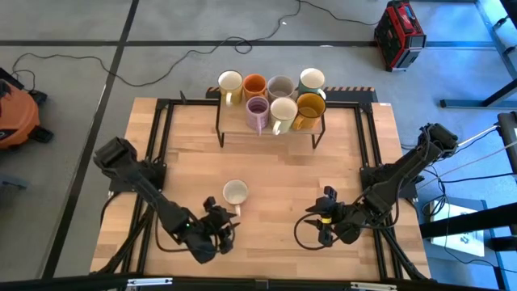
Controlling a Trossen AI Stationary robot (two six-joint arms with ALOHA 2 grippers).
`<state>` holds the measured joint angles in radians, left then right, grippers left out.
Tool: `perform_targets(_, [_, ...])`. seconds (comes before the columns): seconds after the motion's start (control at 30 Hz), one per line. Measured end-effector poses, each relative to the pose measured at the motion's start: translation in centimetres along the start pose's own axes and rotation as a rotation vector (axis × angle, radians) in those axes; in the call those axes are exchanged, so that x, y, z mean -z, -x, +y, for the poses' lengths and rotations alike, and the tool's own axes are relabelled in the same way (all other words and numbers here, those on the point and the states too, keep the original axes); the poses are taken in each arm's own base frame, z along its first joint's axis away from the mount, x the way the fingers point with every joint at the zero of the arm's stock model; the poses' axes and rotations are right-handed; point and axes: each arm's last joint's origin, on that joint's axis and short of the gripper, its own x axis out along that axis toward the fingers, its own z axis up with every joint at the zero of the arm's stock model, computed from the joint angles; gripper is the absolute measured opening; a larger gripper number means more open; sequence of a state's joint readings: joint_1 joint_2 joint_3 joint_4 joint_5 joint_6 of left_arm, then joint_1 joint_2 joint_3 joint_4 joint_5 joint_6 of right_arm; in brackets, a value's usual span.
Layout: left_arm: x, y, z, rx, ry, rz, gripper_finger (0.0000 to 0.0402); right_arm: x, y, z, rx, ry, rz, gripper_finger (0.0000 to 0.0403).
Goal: Place coffee mugs
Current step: Put the red mug on the shelf
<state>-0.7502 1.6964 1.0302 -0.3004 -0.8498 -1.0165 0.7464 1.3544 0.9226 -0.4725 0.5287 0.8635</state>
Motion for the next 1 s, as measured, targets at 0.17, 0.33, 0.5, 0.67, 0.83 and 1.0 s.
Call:
perform_targets(0.17, [1.9, -1.4, -0.2, -0.041, 0.024, 0.015, 0.0133, 0.0, 0.0, 0.1, -0.020, -0.002, 0.021, 0.0160])
perform_targets(0.33, [2.8, -1.5, -0.3, -0.060, 0.046, 0.006, 0.0133, 0.1, 0.0, 0.1, -0.036, -0.007, 0.037, 0.0160])
perform_targets(0.5, [3.0, -2.2, 0.8, -0.121, 0.050, -0.053, 0.0133, 0.1, 0.0, 0.1, -0.036, -0.008, 0.037, 0.0160])
perform_targets(0.67, [2.8, -3.3, 1.0, -0.094, 0.029, -0.089, 0.0133, 0.1, 0.0, 0.1, -0.039, -0.011, 0.035, 0.0160])
perform_targets(0.83, [2.4, -4.3, 1.5, -0.081, 0.010, -0.126, 0.0133, 0.1, 0.0, 0.1, -0.039, -0.010, 0.035, 0.0160])
perform_targets(1.0, [2.6, -5.0, 2.3, -0.086, 0.056, -0.158, 0.0133, 0.1, 0.0, 0.1, -0.038, -0.010, 0.035, 0.0160])
